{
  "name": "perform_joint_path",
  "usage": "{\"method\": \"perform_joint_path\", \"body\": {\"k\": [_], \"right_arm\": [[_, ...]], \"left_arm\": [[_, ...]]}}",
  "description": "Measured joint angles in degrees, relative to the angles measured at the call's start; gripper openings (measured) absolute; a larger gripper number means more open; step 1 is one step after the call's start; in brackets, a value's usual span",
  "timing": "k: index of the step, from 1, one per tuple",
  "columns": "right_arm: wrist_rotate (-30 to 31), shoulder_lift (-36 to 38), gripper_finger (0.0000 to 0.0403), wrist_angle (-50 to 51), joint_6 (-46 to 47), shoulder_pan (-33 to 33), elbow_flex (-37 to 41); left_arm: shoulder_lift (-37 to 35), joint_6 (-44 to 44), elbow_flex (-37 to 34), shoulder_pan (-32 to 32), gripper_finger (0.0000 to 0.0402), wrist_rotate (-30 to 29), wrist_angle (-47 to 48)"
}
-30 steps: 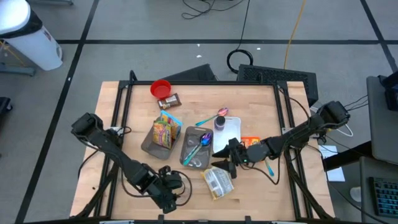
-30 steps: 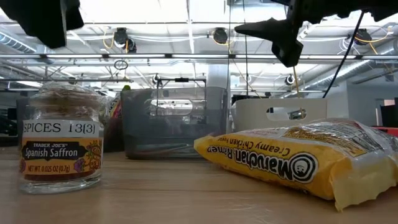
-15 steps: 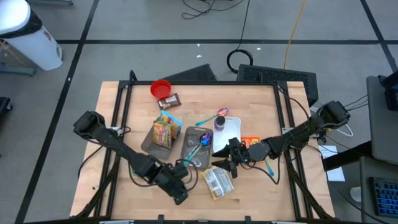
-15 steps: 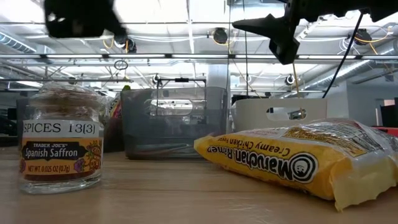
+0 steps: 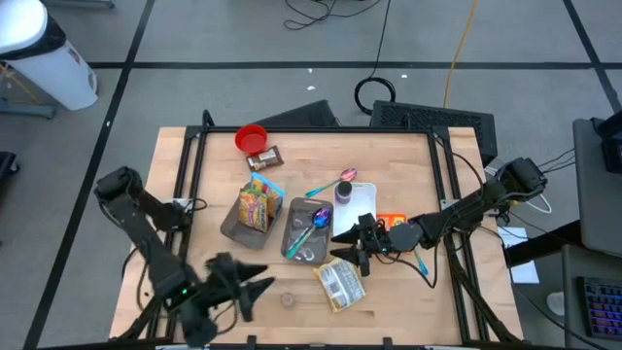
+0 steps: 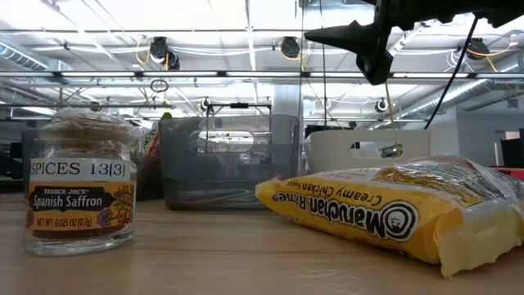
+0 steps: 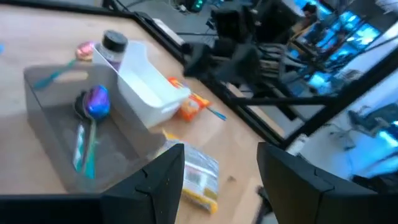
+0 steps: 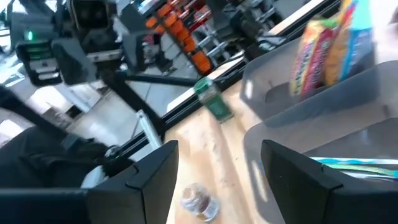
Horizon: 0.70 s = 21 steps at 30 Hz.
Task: Pick & Place Food Item
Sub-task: Put the brown bottle into the white bin
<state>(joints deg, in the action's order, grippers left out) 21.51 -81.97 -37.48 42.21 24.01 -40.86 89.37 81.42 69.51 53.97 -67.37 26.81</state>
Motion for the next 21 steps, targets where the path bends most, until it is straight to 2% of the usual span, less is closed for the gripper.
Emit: {"method": "perform_joint_path", "body": {"k": [4,9,15,21], "right_arm": [[4.8,0.0,0.0224,0.2,-1.0,-0.6,0.0],[10.1,0.0,0.0224,0.8,0.9,-2.1,0.0],[12.8,0.0,0.0224,0.9,1.1,-3.3,0.0],[16.2,0.0,0.0224,0.9,-1.1,-3.4,0.0]], "left_arm": [[2.1,1.2,-0.5,2.1,0.0212,0.4,-0.2],[5.7,-6.1,-0.5,2.3,0.0211,7.8,-0.6],[13.6,-7.8,-0.6,1.9,0.0211,6.5,0.6],[21.2,-8.2,-0.6,2.0,0.0211,7.9,0.9]]}}
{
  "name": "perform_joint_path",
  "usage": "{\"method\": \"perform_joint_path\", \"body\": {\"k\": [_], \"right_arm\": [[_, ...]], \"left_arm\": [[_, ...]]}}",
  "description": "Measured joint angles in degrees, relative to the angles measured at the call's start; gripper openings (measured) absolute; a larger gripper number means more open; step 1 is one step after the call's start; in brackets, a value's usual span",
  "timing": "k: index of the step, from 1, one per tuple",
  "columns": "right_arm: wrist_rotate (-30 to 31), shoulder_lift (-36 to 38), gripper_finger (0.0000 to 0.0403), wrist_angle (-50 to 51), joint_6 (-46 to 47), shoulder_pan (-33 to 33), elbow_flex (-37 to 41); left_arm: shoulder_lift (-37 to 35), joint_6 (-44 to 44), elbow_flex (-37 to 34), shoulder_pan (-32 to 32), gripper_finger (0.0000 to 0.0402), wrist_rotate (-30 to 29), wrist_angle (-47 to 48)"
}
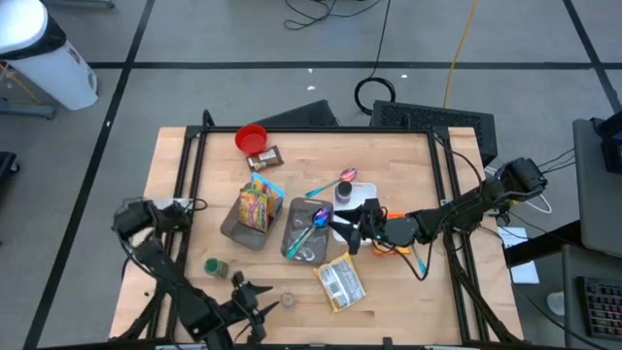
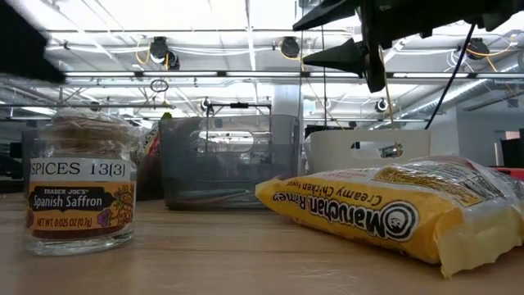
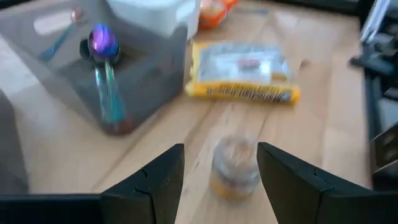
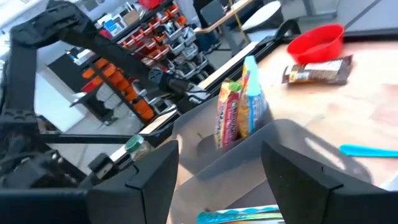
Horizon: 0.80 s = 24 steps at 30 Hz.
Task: Pick & Place Food Item
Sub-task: Put the brown bottle into the white bin
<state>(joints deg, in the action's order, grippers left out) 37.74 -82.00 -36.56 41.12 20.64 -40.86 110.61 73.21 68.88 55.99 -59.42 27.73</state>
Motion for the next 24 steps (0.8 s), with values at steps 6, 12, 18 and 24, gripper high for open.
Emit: {"method": "perform_joint_path", "body": {"k": [6,12,18,24], "right_arm": [[2.9,-1.6,0.0224,0.1,-1.5,-0.2,0.0],[2.7,-4.7,0.0224,-1.8,-1.3,-0.2,0.0],[2.7,-6.1,0.0224,-4.1,-1.7,0.1,0.0],[2.7,-6.1,0.0224,-4.0,-2.8,0.1,0.0]], "left_arm": [[4.5,7.8,0.0,1.4,0.0211,-1.2,2.2],[5.0,9.0,0.0,0.5,0.0211,-0.4,2.5],[4.9,9.4,0.0,-2.4,0.0211,6.4,1.5],[4.9,5.1,0.0,-6.6,0.0211,19.8,-2.0]]}}
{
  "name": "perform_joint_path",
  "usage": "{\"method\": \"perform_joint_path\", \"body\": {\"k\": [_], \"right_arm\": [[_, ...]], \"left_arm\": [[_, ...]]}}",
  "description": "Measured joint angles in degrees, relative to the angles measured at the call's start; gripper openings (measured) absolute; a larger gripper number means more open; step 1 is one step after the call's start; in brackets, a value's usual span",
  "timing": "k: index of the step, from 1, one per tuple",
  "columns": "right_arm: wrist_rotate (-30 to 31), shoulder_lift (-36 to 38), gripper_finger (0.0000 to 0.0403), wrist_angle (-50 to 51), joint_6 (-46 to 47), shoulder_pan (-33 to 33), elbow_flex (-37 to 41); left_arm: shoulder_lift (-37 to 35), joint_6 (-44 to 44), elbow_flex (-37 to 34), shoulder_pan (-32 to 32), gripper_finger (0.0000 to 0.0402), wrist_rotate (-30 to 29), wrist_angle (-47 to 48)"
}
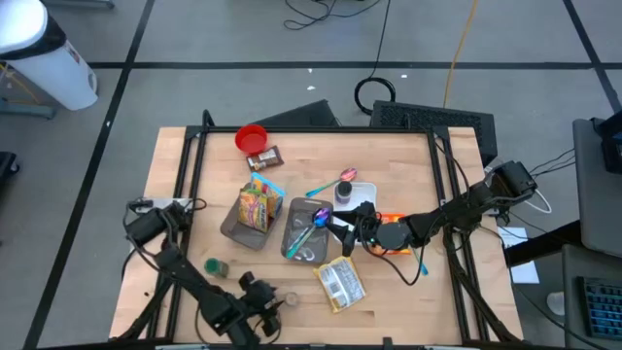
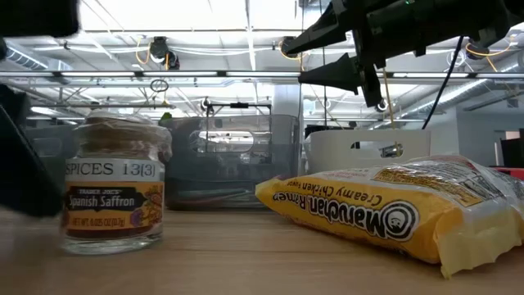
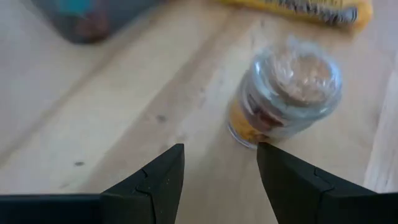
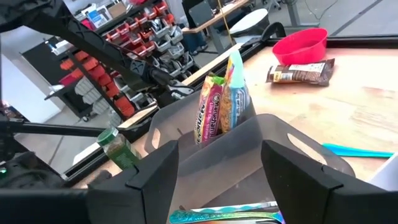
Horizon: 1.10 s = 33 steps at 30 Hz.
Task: Pick & Place Food Item
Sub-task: Put the brown bottle into the white bin
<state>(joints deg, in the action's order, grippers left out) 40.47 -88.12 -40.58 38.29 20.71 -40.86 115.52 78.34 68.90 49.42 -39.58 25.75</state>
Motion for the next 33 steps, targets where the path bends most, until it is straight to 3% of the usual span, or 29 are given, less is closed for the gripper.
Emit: {"method": "perform_joint_path", "body": {"k": [9,18,33], "right_arm": [[0.0,0.0,0.0224,0.1,-1.3,0.0,0.0],[0.0,0.0,0.0224,0.1,-1.5,0.0,0.0],[0.0,0.0,0.0224,-1.2,-1.3,0.0,0.0]], "left_arm": [[-0.5,-12.3,0.1,-4.7,0.0212,15.4,-4.4],[-0.5,-11.7,0.1,-3.6,0.0218,15.0,-4.5],[-0.5,-7.9,0.1,-1.2,0.0394,15.1,-5.3]]}}
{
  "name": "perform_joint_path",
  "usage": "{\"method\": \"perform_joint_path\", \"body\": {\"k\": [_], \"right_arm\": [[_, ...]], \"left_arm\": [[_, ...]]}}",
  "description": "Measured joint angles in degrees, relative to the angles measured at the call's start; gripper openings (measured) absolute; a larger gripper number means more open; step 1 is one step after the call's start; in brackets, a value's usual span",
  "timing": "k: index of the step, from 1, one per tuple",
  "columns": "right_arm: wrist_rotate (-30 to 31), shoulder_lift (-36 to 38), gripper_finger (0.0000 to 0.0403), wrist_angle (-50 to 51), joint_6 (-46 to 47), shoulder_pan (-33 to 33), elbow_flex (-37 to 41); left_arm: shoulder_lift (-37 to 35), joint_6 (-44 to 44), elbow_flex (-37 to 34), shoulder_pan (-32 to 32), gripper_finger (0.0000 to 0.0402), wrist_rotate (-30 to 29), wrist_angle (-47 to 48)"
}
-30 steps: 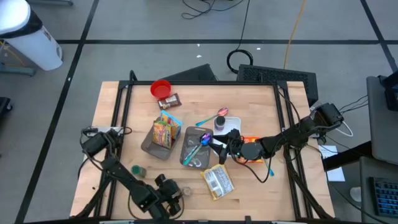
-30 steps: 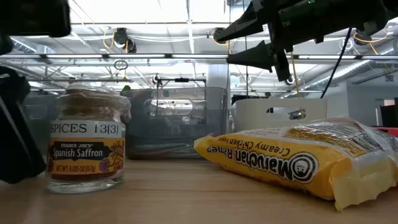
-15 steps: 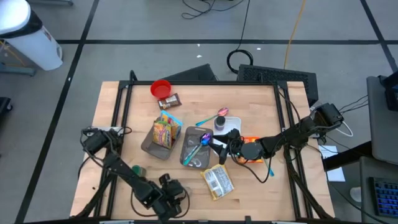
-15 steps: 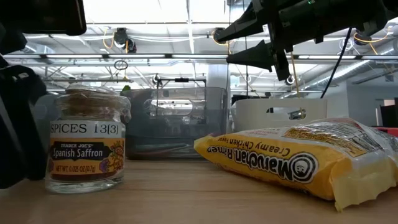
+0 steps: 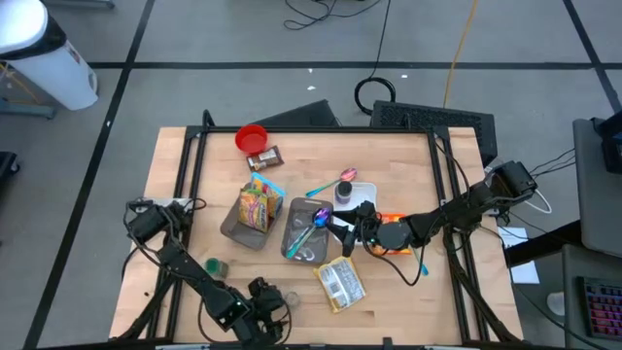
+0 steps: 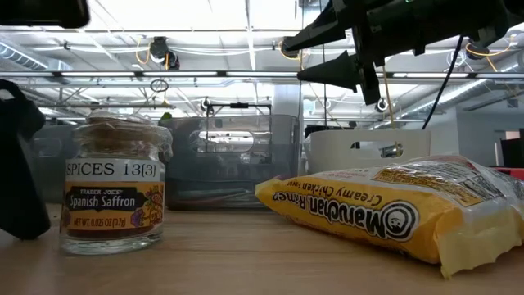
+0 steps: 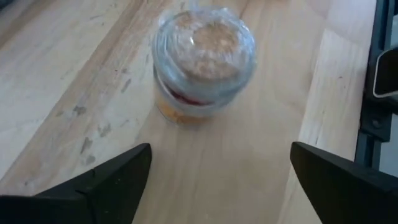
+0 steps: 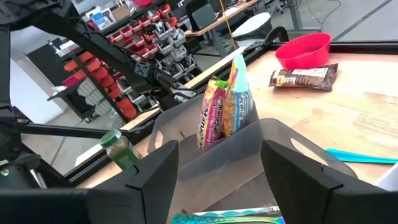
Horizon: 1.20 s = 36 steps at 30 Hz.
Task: Pick & Place Food Item
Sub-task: Put the brown bottle into the white bin
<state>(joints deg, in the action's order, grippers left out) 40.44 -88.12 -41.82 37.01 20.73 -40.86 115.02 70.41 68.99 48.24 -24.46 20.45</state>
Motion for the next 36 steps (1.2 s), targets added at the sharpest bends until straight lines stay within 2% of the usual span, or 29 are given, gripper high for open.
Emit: {"method": "perform_joint_path", "body": {"k": [12,15,17,24,27,29,36], "right_arm": [[0.0,0.0,0.0224,0.0,0.7,0.0,0.0],[0.0,0.0,0.0224,0.0,0.6,0.0,0.0],[0.0,0.0,0.0224,0.0,-0.2,0.0,0.0],[0.0,0.0,0.0224,0.1,-1.5,0.0,0.0],[0.0,0.0,0.0224,0.1,-2.1,0.0,0.0],[0.0,0.0,0.0224,0.0,-2.2,-0.2,0.0],[0.2,0.0,0.0224,0.0,-2.1,-0.9,0.0]], "left_arm": [[0.1,-10.2,-0.1,2.2,0.0362,0.6,0.7],[0.1,-8.1,-0.1,2.1,0.0362,0.0,1.3],[0.1,-5.3,-0.1,2.3,0.0362,-3.1,1.4],[0.2,7.0,-0.5,6.5,0.0346,-26.3,3.5],[0.2,9.6,-1.7,7.5,0.0338,-32.6,1.9],[0.2,9.1,-2.5,7.6,0.0334,-34.0,-1.5],[2.9,3.6,-4.2,6.1,0.0332,-32.4,-11.3]]}}
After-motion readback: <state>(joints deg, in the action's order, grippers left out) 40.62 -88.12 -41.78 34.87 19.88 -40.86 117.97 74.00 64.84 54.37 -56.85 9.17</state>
